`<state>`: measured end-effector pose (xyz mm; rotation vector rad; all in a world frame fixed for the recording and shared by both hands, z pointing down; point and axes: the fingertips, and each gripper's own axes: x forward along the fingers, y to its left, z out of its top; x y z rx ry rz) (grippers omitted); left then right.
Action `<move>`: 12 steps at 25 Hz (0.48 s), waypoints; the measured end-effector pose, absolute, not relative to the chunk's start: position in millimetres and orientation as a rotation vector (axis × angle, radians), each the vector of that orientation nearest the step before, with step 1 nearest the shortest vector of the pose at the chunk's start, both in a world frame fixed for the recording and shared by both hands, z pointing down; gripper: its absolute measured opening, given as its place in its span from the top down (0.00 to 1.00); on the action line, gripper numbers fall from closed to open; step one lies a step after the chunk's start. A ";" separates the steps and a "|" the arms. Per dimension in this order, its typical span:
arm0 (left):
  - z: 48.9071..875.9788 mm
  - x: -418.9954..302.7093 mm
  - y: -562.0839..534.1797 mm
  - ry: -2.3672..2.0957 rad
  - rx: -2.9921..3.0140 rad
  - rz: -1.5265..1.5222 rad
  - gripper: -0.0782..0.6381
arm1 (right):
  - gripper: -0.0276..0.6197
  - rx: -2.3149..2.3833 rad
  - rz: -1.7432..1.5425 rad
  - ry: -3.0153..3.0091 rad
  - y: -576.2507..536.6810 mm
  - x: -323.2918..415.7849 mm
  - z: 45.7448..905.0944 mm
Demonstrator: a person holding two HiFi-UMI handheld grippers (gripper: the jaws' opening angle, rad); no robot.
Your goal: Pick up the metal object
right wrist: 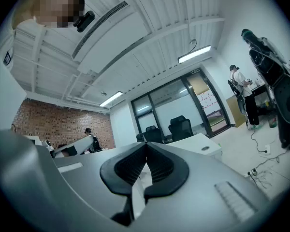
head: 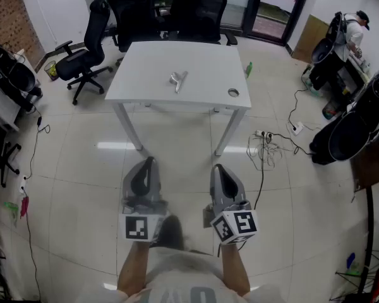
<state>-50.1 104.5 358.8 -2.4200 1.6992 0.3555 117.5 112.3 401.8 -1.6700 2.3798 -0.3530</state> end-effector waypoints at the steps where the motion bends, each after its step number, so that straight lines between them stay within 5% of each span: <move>1: 361.0 -49.2 93.2 1.694 -2.422 0.356 0.90 | 0.94 -1.667 -0.351 2.377 101.1 117.0 404.6; 12: 383.8 -62.6 -125.2 1.633 -2.408 0.262 0.90 | 0.94 -1.680 -0.359 2.372 -119.6 100.9 423.4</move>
